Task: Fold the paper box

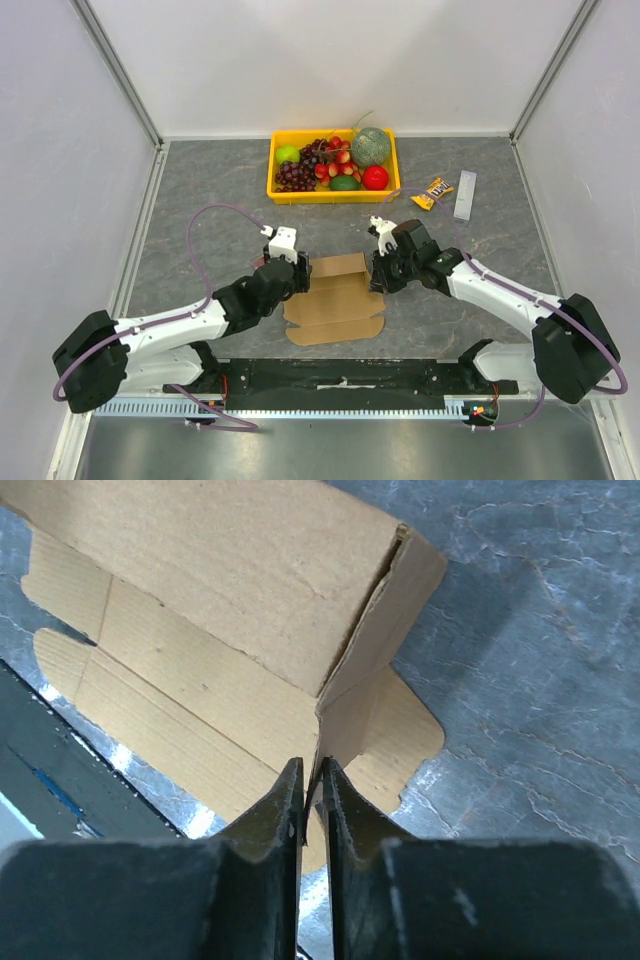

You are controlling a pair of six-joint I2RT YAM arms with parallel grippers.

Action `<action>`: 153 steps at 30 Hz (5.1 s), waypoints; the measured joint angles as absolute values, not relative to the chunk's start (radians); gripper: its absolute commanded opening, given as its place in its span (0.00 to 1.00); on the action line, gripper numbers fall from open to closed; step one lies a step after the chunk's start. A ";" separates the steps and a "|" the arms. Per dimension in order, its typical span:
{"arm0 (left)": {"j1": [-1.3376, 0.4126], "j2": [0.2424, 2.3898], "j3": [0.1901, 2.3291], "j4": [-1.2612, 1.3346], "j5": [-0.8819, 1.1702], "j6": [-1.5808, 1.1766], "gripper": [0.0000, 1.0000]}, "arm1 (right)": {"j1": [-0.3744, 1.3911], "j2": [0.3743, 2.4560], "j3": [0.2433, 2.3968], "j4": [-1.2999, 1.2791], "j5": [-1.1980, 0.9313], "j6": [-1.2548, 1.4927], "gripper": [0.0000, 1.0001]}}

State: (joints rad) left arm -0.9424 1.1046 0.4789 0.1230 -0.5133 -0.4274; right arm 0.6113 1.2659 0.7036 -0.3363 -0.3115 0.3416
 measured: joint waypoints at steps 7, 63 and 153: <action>-0.942 1.082 0.456 0.130 -0.487 -0.429 0.61 | 0.611 1.288 0.704 -0.302 -0.358 0.365 0.34; -0.943 1.085 0.442 0.146 -0.464 -0.430 0.59 | 0.579 1.143 0.382 0.176 -0.229 0.294 0.74; -1.045 1.087 0.402 0.237 -0.293 -0.487 0.62 | 0.741 1.623 0.326 1.001 0.217 0.208 0.12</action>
State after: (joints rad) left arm -1.0447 1.0866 0.4019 0.2367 -0.2932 -0.4873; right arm 0.7406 1.6226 0.3260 1.0012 0.2169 0.2077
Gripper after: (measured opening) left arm 0.623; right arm 0.141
